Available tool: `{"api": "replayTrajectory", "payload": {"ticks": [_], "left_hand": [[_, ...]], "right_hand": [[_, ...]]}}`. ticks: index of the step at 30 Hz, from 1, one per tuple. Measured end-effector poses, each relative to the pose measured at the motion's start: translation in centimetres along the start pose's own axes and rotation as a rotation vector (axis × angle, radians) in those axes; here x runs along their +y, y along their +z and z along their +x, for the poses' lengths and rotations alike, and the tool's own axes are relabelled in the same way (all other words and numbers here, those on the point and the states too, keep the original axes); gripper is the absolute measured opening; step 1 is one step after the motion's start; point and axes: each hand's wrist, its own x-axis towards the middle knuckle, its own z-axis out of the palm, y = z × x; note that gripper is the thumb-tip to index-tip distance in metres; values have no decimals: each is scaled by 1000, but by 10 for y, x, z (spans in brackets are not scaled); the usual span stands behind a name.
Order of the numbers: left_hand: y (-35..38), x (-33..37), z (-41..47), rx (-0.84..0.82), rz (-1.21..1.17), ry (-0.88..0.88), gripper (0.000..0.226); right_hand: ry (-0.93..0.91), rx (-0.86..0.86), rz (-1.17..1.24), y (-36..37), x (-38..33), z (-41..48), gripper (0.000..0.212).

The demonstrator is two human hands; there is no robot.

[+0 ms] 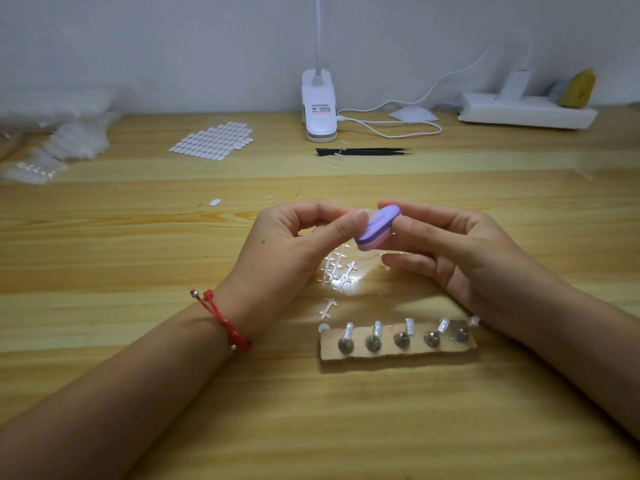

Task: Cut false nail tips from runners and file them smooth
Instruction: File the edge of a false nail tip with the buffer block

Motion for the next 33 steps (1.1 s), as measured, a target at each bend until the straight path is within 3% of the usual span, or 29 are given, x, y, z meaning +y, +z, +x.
{"api": "replayTrajectory", "payload": {"ticks": [7, 10, 12, 15, 20, 23, 28, 33], "left_hand": [[-1, 0, -1, -2, 47, -1, 16], [-2, 0, -1, 15, 40, -38, 11], [-3, -1, -1, 47, 18, -64, 11], [-3, -1, -1, 43, 37, -44, 11], [-2, -3, -1, 29, 26, -60, 11], [-2, -2, -1, 31, 30, -54, 11], [-1, -1, -3, 2, 48, -52, 14], [-1, -1, -2, 15, 58, -48, 16]], "right_hand": [[-19, -80, -153, 2, 2, -3, 32], [-17, 32, 15, -1, 1, 1, 27], [-19, 49, 45, -1, 1, 1, 25], [-6, -39, -94, 4, 2, -2, 29], [-15, 57, 31, -2, 1, 1, 25], [-17, -43, -119, 4, 4, -2, 28], [-27, 78, 43, -1, 2, 1, 23], [-19, -3, -102, 4, 4, -1, 31]]}}
